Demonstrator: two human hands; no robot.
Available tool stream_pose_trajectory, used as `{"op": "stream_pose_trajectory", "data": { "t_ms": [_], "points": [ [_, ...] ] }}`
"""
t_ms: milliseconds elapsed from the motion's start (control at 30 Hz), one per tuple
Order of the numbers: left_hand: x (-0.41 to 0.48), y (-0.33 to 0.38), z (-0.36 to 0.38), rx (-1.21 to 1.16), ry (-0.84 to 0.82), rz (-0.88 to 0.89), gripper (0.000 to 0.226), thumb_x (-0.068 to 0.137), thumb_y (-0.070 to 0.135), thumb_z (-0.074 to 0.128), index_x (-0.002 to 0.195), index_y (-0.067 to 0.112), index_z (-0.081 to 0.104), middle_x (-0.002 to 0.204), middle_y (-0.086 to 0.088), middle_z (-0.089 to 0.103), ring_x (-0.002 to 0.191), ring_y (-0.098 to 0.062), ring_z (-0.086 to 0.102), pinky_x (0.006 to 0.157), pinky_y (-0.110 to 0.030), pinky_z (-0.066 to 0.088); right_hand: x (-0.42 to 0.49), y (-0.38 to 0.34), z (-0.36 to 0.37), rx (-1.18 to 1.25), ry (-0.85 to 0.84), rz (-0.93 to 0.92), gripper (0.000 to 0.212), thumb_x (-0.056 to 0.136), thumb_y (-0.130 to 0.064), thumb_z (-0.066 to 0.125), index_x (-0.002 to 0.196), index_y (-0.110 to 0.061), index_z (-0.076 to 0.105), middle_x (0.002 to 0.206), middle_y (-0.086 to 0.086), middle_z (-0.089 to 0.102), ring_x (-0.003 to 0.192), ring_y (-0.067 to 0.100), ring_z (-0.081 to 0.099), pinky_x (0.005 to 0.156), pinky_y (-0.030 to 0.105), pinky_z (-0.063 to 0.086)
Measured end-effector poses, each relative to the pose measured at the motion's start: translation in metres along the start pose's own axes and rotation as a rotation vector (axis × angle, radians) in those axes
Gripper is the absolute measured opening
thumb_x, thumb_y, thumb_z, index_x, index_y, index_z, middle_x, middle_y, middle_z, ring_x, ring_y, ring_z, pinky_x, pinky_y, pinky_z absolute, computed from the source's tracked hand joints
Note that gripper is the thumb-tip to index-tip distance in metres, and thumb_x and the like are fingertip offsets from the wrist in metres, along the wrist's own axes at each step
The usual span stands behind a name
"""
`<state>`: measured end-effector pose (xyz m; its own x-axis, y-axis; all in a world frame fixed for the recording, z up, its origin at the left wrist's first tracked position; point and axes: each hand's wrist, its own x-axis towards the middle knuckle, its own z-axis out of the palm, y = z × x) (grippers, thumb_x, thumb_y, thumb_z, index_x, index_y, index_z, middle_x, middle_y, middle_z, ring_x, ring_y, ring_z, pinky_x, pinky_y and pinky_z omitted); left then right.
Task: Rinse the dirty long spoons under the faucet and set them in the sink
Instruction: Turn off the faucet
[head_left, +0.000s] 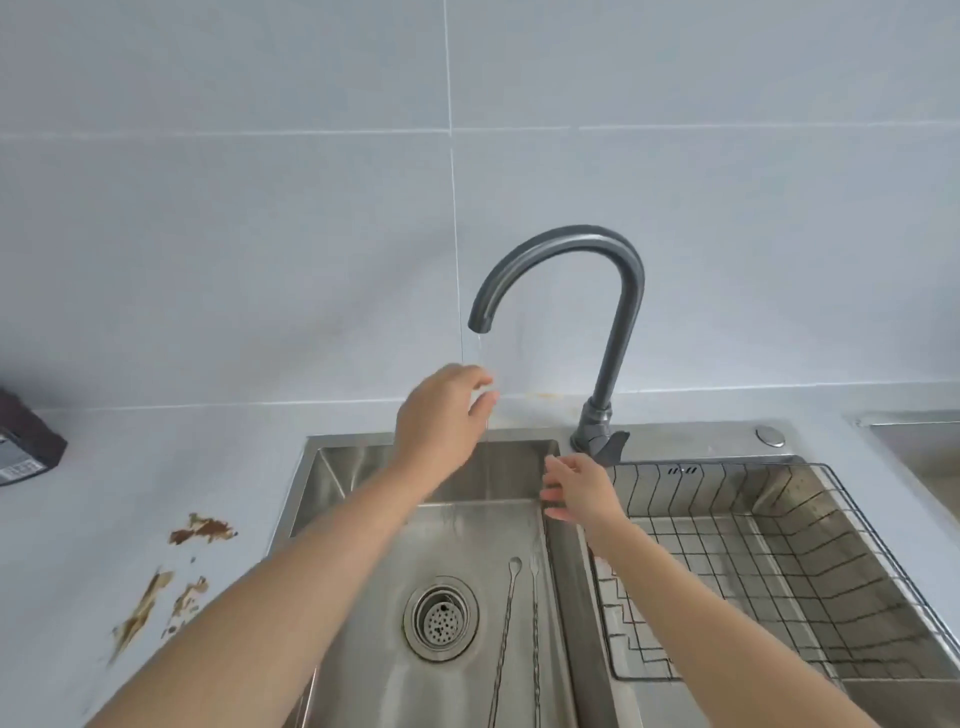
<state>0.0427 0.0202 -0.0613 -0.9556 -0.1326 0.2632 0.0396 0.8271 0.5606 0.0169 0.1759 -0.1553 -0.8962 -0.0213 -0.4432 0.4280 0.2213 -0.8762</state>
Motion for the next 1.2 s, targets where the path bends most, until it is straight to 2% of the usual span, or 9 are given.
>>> {"op": "stream_pose_trajectory", "data": {
  "t_ms": [100, 267, 333, 433, 500, 767, 1000, 1133, 1200],
  "points": [
    [0.04, 0.022, -0.038, 0.022, 0.125, 0.09, 0.025, 0.091, 0.021, 0.054, 0.113, 0.011, 0.061, 0.116, -0.009, 0.062, 0.1, -0.029, 0.061, 0.088, -0.037, 0.049, 0.005, -0.018, -0.023, 0.134, 0.07, 0.075, 0.013, 0.096, -0.021, 0.047, 0.096, -0.008, 0.051, 0.076, 0.004, 0.052, 0.063, 0.015, 0.052, 0.057, 0.026, 0.05],
    [0.084, 0.04, -0.053, 0.15, 0.002, 0.09, 0.043, 0.093, 0.024, 0.052, 0.134, 0.015, 0.044, 0.13, -0.013, 0.054, 0.116, -0.031, 0.052, 0.098, -0.041, 0.044, 0.02, -0.027, -0.048, 0.213, 0.163, 0.156, 0.03, 0.096, -0.022, 0.046, 0.069, -0.008, 0.051, 0.067, 0.005, 0.05, 0.057, 0.017, 0.048, 0.054, 0.028, 0.044],
    [0.091, 0.045, -0.049, 0.145, -0.048, 0.105, 0.039, 0.092, 0.021, 0.053, 0.131, 0.017, 0.048, 0.123, -0.014, 0.06, 0.112, -0.033, 0.055, 0.095, -0.044, 0.046, 0.028, -0.026, -0.051, 0.211, 0.185, 0.175, 0.033, 0.096, -0.022, 0.047, 0.067, -0.007, 0.05, 0.066, 0.006, 0.051, 0.057, 0.017, 0.048, 0.055, 0.029, 0.043],
    [0.096, 0.048, -0.046, 0.108, -0.063, 0.137, 0.024, 0.089, 0.015, 0.055, 0.113, 0.016, 0.061, 0.1, -0.014, 0.069, 0.094, -0.035, 0.061, 0.084, -0.044, 0.051, 0.04, -0.026, -0.053, 0.233, 0.213, 0.193, 0.033, 0.095, -0.017, 0.048, 0.065, -0.005, 0.049, 0.064, 0.007, 0.05, 0.055, 0.018, 0.048, 0.053, 0.028, 0.042],
    [0.098, 0.047, -0.047, 0.085, -0.069, 0.132, 0.021, 0.088, 0.014, 0.056, 0.108, 0.015, 0.064, 0.095, -0.015, 0.071, 0.09, -0.034, 0.062, 0.084, -0.043, 0.052, 0.046, -0.026, -0.052, 0.249, 0.235, 0.192, 0.034, 0.095, -0.014, 0.048, 0.063, -0.005, 0.047, 0.062, 0.008, 0.048, 0.053, 0.018, 0.047, 0.051, 0.028, 0.042],
    [0.1, 0.044, -0.049, 0.061, -0.066, 0.157, 0.024, 0.087, 0.015, 0.058, 0.11, 0.016, 0.065, 0.098, -0.014, 0.072, 0.094, -0.033, 0.063, 0.087, -0.037, 0.05, 0.059, -0.034, -0.046, 0.129, 0.319, 0.138, 0.037, 0.097, -0.017, 0.044, 0.062, -0.006, 0.043, 0.06, 0.009, 0.047, 0.051, 0.018, 0.05, 0.049, 0.025, 0.045],
    [0.095, 0.042, -0.046, 0.098, -0.044, 0.185, 0.021, 0.089, 0.017, 0.056, 0.108, 0.018, 0.065, 0.093, -0.013, 0.072, 0.091, -0.032, 0.063, 0.083, -0.037, 0.051, 0.051, -0.036, -0.05, 0.031, 0.276, 0.159, 0.038, 0.096, -0.023, 0.046, 0.063, -0.005, 0.045, 0.063, 0.008, 0.051, 0.052, 0.015, 0.052, 0.05, 0.025, 0.046],
    [0.088, 0.039, -0.038, 0.203, 0.009, 0.234, 0.021, 0.094, 0.018, 0.047, 0.112, 0.011, 0.056, 0.088, -0.016, 0.063, 0.086, -0.036, 0.059, 0.071, -0.037, 0.046, 0.036, -0.039, -0.047, -0.173, 0.231, 0.051, 0.036, 0.097, -0.029, 0.042, 0.071, -0.005, 0.048, 0.061, 0.006, 0.048, 0.062, 0.022, 0.053, 0.063, 0.033, 0.048],
    [0.084, 0.038, -0.033, 0.24, 0.041, 0.249, 0.023, 0.096, 0.017, 0.043, 0.116, 0.008, 0.05, 0.09, -0.018, 0.059, 0.086, -0.036, 0.057, 0.065, -0.035, 0.038, 0.024, -0.041, -0.044, -0.313, 0.203, -0.052, 0.036, 0.097, -0.026, 0.039, 0.064, -0.01, 0.043, 0.058, 0.003, 0.044, 0.057, 0.019, 0.047, 0.056, 0.029, 0.042]
  ]
}}
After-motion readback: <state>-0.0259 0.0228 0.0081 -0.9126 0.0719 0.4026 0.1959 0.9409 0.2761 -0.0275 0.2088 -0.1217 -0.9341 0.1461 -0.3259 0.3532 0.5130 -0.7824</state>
